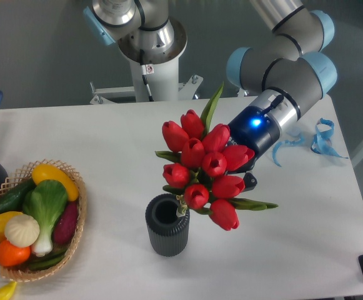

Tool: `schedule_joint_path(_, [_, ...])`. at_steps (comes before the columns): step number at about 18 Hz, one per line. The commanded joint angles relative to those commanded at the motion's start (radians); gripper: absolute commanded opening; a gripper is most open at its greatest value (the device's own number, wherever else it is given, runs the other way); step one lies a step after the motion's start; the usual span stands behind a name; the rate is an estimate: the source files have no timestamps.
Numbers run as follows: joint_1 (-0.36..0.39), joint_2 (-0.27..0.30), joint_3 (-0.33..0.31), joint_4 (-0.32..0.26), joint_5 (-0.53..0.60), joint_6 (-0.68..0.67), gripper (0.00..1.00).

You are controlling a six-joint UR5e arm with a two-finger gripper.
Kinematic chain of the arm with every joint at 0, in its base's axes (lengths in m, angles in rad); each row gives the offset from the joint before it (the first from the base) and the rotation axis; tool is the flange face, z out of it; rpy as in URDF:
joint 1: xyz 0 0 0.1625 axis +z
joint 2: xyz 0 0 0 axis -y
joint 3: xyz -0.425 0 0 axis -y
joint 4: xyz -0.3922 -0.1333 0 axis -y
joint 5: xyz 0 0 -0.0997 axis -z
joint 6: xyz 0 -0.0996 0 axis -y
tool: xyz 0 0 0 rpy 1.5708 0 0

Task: Insert the flowers into the vase
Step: 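Lower the tulip stems down into the black vase opening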

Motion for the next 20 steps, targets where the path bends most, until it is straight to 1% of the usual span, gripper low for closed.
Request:
schedule_joint_path(4, [-0.005, -0.003, -0.015, 0.002, 0.000, 0.006, 0.03])
schedule_joint_path(7, [-0.005, 0.003, -0.060, 0.005, 0.000, 0.046, 0.03])
schedule_joint_path(13, [-0.002, 0.003, -0.106, 0.008, 0.000, 0.113, 0.06])
schedule_joint_path(15, [-0.002, -0.002, -0.120, 0.008, 0.002, 0.124, 0.06])
schedule_joint_path(17, [-0.003, -0.020, -0.127, 0.008, 0.003, 0.167, 0.06])
schedule_joint_path(20, [-0.003, -0.025, -0.164, 0.006, 0.005, 0.210, 0.07])
